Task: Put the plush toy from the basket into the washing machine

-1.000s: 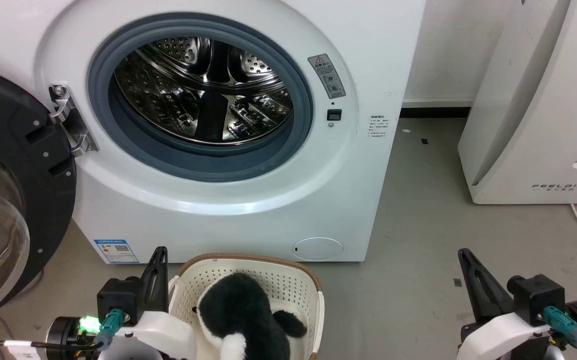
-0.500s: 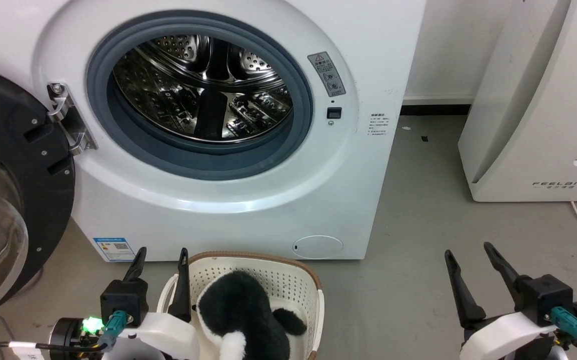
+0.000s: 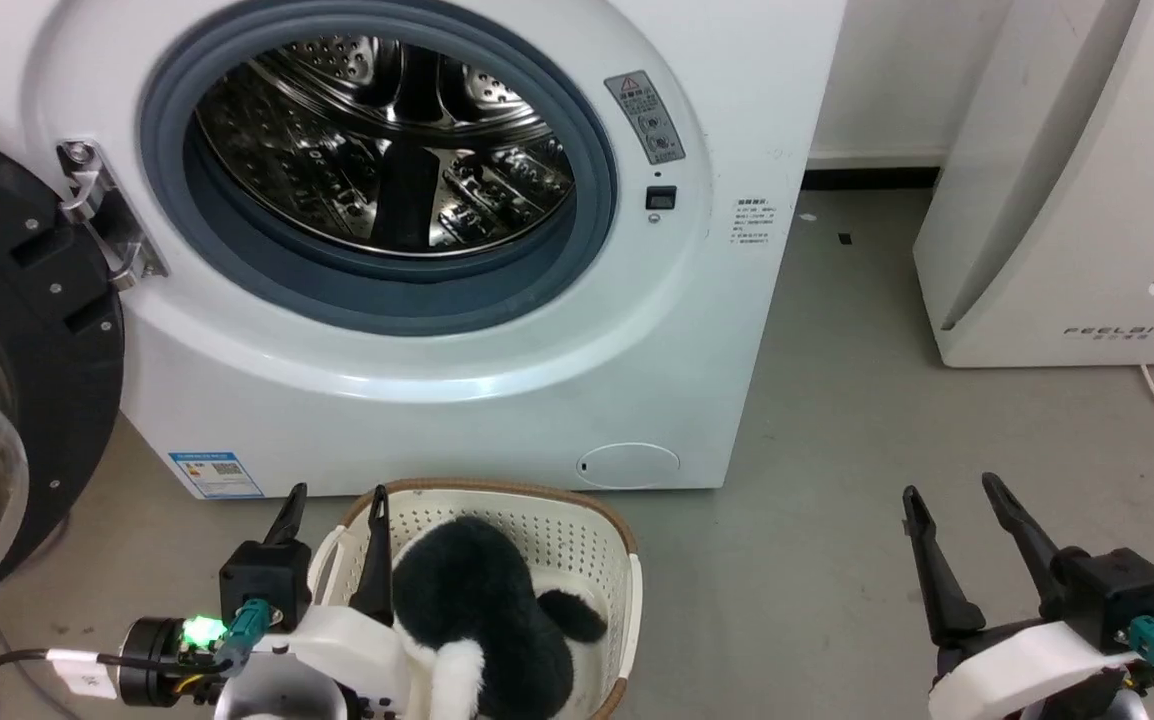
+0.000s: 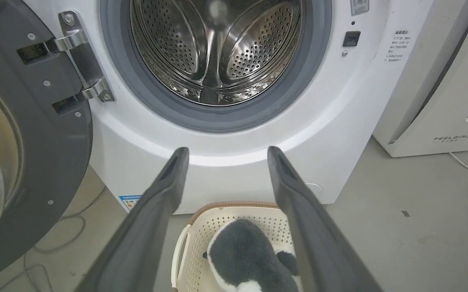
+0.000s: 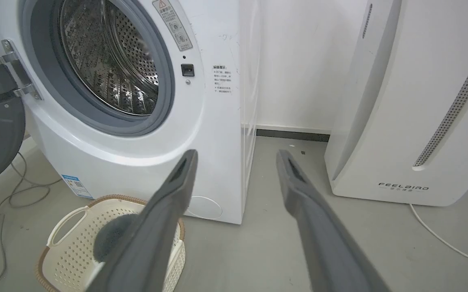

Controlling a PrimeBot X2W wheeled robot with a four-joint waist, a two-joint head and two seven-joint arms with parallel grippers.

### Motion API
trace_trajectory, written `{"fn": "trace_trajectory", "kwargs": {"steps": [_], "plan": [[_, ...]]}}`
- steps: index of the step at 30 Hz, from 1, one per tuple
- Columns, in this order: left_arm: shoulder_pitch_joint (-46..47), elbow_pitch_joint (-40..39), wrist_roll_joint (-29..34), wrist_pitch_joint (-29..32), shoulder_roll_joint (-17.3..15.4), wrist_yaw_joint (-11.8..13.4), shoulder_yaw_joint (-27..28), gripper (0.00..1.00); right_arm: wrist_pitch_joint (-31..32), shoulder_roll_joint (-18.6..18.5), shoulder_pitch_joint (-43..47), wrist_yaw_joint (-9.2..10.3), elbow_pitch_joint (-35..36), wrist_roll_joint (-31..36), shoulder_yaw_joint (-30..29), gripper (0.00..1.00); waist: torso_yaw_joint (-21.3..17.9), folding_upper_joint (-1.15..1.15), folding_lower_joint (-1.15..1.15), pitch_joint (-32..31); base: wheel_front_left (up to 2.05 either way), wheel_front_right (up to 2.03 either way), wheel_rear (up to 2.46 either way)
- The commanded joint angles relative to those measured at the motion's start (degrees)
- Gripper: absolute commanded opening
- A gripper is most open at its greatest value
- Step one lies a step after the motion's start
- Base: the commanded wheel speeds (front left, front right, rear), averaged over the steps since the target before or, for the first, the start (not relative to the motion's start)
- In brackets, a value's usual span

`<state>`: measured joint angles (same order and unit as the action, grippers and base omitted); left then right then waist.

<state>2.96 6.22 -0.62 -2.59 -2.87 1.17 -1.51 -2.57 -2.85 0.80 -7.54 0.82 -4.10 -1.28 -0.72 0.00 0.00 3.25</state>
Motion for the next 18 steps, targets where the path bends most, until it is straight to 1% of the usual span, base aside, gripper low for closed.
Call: {"fn": "trace_trajectory", "kwargs": {"steps": [1, 11, 18], "plan": [[1.4, 1.0, -0.3, -0.5, -0.1, 0.1, -0.2, 1.0, -0.6, 0.0, -1.1, 0.01, 0.6, -0.5, -0.2, 1.0, -0.3, 0.0, 0.0, 0.6, 0.0, 0.0, 0.0], [6.7, 8.1, -0.8, -1.7, -0.5, -0.5, -0.6, 1.0, -1.8, 0.0, -3.0, 0.02, 1.6, -2.3, -0.4, 1.0, -1.4, 0.0, 0.0, 5.1, 0.0, 0.0, 0.0], [11.3, 14.7, -1.4, -2.5, -0.8, -1.3, -0.9, 1.0, -2.6, 0.0, -4.7, 0.02, 2.1, -3.7, -0.6, 1.0, -2.3, 0.0, 0.0, 8.9, 0.0, 0.0, 0.0]]}}
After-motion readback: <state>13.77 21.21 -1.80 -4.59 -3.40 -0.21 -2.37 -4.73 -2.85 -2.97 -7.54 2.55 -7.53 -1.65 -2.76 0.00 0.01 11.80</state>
